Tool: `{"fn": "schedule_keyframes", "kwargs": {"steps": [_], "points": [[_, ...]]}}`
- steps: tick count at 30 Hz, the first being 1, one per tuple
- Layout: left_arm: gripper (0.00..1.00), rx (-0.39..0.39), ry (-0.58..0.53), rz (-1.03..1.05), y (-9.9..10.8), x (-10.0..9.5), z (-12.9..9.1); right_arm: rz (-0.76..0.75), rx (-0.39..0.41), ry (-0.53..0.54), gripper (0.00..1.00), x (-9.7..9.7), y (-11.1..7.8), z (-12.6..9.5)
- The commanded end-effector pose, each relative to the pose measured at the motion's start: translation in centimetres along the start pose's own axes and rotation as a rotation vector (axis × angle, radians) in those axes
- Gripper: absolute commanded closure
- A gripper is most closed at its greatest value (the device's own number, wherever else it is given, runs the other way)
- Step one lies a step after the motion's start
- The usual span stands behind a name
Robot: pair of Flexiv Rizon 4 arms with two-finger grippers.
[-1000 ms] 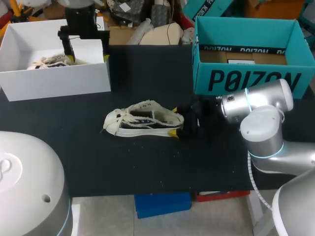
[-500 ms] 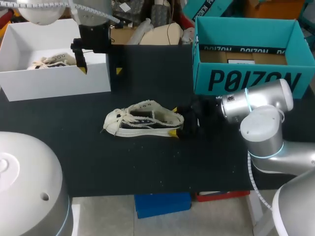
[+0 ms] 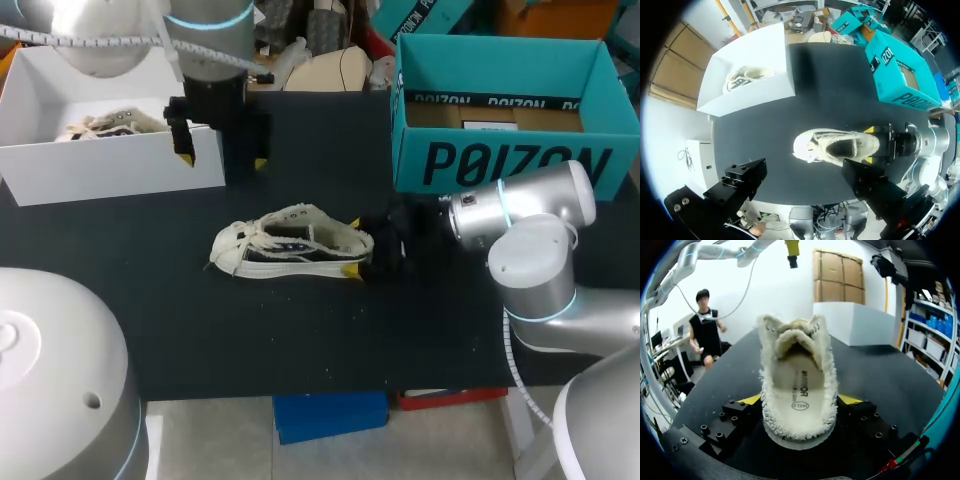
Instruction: Take the shoe out of the shoebox, open the shoe tongue, remove and reinsert the insole, then place the shoe into the shoebox
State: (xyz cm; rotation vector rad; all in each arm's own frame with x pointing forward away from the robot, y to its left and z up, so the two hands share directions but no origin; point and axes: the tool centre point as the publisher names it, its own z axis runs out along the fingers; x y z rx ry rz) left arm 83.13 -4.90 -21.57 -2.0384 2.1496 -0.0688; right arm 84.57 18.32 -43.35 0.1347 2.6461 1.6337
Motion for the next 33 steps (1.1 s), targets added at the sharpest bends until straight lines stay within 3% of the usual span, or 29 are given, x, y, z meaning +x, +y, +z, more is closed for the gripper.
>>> {"fn": "schedule_keyframes", "kwargs": {"steps": [1,7,21,33], "points": [[0.0,0.026,-0.07,0.026,1.3,3.5,0.7,0.001,0.002,0.002,1.0,-0.1,0.0,0.2],[0.0,-0.013,-0.144,0.061,2.2,6.3,2.6,0.001,0.002,0.002,1.0,-0.1,0.0,0.2],[0.0,-0.124,-0.281,0.145,2.9,10.2,6.8,0.001,0.002,0.002,1.0,-0.1,0.0,0.2],[0.0,-0.17,-0.385,0.149,3.0,11.7,10.6,0.001,0.002,0.002,1.0,-0.1,0.0,0.2]]}}
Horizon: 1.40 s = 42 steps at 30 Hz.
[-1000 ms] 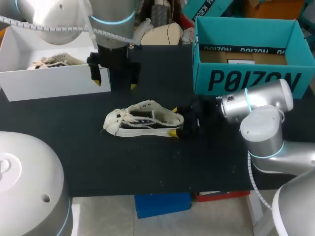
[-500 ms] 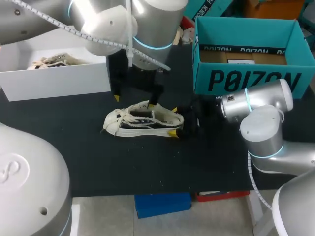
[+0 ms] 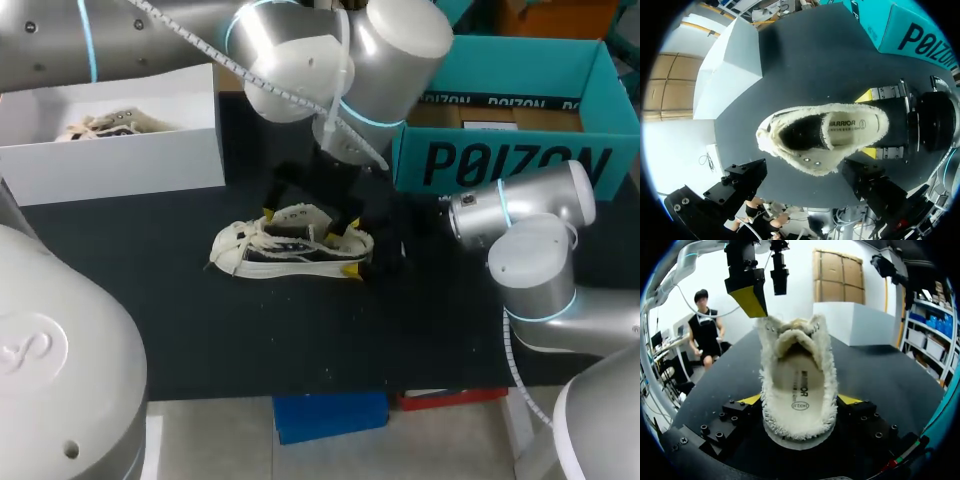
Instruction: Take the shoe out of the shoebox, open the shoe tongue, remove and reinsert the insole, then place the shoe into the shoebox
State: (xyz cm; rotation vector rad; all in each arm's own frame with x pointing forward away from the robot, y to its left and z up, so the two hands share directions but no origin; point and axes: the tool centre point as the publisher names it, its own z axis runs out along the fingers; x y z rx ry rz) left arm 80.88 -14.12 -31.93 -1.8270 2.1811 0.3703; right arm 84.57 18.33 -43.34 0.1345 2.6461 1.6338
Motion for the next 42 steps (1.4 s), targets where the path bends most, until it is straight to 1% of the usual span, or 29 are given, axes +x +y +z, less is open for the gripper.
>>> {"fn": "schedule_keyframes", "kwargs": {"steps": [1,6,13,23,29,30,31,33,34,35,37,38,42], "points": [[0.0,-0.028,-0.127,-0.009,-0.7,1.8,1.2,0.001,0.002,0.001,1.0,-0.1,0.0,0.2],[0.0,-0.029,-0.135,-0.021,-1.3,1.9,2.2,0.001,0.002,0.001,1.0,-0.1,0.0,0.2],[0.0,-0.017,-0.179,-0.031,-1.8,2.0,3.4,0.001,0.002,0.001,1.0,-0.1,0.0,0.2],[0.0,-0.003,-0.221,-0.045,-2.3,0.3,4.8,0.001,0.002,0.001,1.0,-0.1,0.0,0.2],[0.0,0.004,-0.233,-0.045,-2.5,0.1,5.1,0.001,0.002,0.001,1.0,-0.1,0.0,0.2],[0.05,0.004,-0.233,-0.044,-2.5,0.1,5.1,0.001,0.002,0.001,1.0,-0.1,0.0,0.2],[0.55,0.009,-0.24,-0.046,-2.5,0.1,5.1,0.001,0.002,0.001,1.0,-0.1,0.0,0.2],[0.81,0.021,-0.247,-0.036,-2.5,0.1,5.2,0.001,0.002,0.001,1.0,-0.1,0.0,0.2],[0.9,0.036,-0.26,-0.034,-2.4,0.1,5.2,0.001,0.002,0.001,1.0,-0.1,0.0,0.2],[0.92,0.05,-0.271,-0.029,-2.3,0.1,5.3,0.001,0.002,0.001,1.0,-0.1,0.0,0.2],[0.97,0.043,-0.268,-0.022,-2.2,0.0,5.4,0.001,0.002,0.001,1.0,-0.1,0.0,0.2],[1.0,0.054,-0.28,-0.017,-2.1,0.0,5.5,0.001,0.002,0.001,1.0,-0.1,0.0,0.2],[1.0,0.067,-0.293,-0.01,-2.0,-0.2,5.7,0.001,0.002,0.001,1.0,-0.1,0.0,0.2]]}}
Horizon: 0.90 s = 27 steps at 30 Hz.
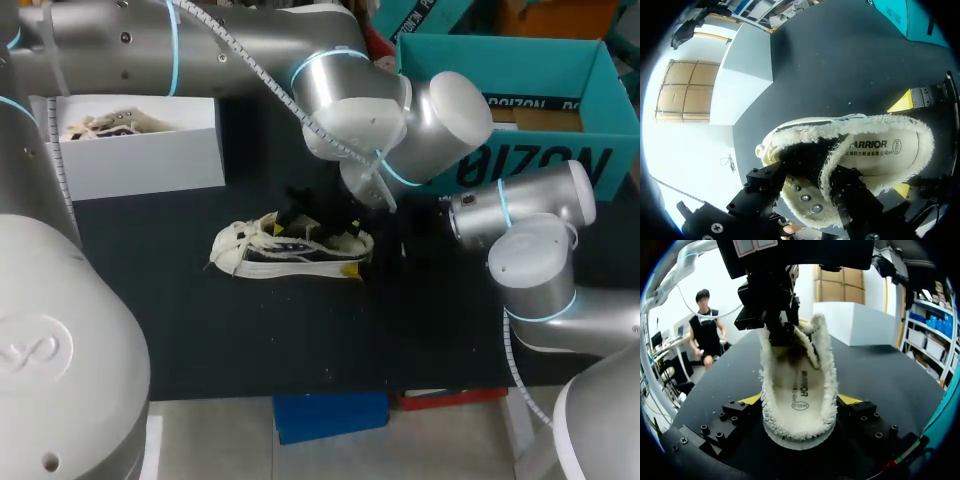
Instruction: Take the shoe out of the shoebox, open the shoe tongue, remove and reinsert the insole, then place the shoe into the shoebox
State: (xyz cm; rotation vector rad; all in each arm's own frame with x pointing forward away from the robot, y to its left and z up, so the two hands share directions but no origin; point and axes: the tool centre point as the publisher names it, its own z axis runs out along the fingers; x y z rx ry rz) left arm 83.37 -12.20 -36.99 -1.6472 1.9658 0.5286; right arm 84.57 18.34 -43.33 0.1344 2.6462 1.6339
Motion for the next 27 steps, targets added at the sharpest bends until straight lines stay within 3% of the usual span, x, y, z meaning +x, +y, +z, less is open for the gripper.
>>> {"fn": "schedule_keyframes", "kwargs": {"steps": [1,17,27], "points": [[1.0,0.015,-0.009,0.002,0.2,0.1,0.2,0.001,0.002,0.001,1.0,-0.1,0.0,0.2],[1.0,0.048,0.085,0.0,-0.3,-1.6,-2.1,0.001,0.002,0.001,1.0,-0.1,0.0,0.2],[1.0,0.058,0.115,-0.065,-0.9,-4.9,-2.2,0.001,0.002,0.001,1.0,-0.1,0.0,0.2]]}}
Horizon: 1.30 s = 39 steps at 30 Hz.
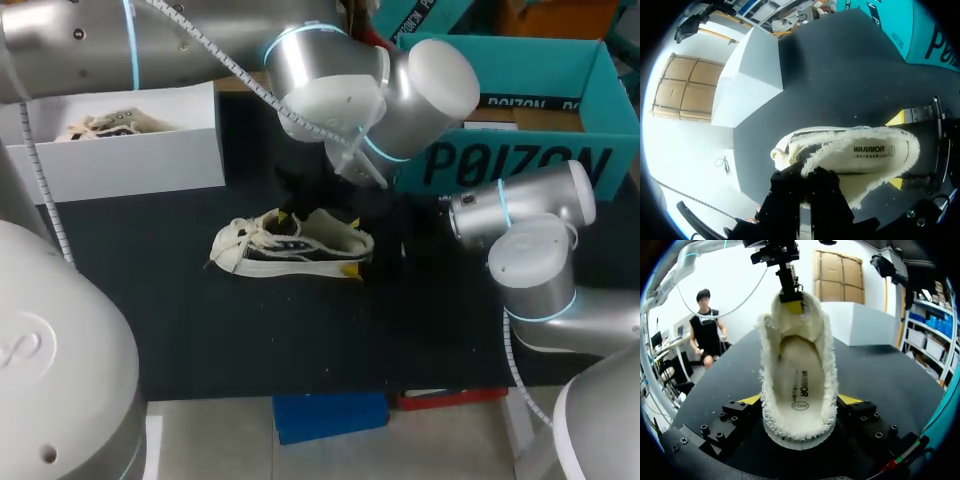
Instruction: Take the shoe out of the shoebox, open the shoe tongue, remove and reinsert the insole, then place the shoe into the shoebox
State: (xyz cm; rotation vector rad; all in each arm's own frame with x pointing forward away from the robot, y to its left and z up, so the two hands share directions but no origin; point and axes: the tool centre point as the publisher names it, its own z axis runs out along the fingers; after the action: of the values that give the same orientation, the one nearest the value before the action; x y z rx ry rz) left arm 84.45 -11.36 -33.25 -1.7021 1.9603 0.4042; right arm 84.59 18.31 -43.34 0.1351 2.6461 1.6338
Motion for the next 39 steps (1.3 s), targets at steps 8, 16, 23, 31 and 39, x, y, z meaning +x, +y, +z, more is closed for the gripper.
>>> {"fn": "schedule_keyframes", "kwargs": {"steps": [8,16,23,31,39], "points": [[1.0,-0.005,0.05,-0.062,-0.2,-4.3,0.9,0.001,0.002,0.002,1.0,-0.1,0.0,0.2],[1.0,-0.017,0.052,-0.082,0.0,-5.2,1.8,0.001,0.002,0.002,1.0,-0.1,0.0,0.2],[0.0,-0.06,0.069,-0.093,0.2,-6.2,2.9,0.001,0.002,0.002,1.0,-0.1,0.0,0.2],[0.0,-0.107,0.093,-0.111,0.8,-8.6,3.9,0.001,0.002,0.002,1.0,-0.1,0.0,0.2],[0.0,-0.149,0.108,-0.127,1.6,-9.6,5.6,0.001,0.002,0.002,1.0,-0.1,0.0,0.2]]}}
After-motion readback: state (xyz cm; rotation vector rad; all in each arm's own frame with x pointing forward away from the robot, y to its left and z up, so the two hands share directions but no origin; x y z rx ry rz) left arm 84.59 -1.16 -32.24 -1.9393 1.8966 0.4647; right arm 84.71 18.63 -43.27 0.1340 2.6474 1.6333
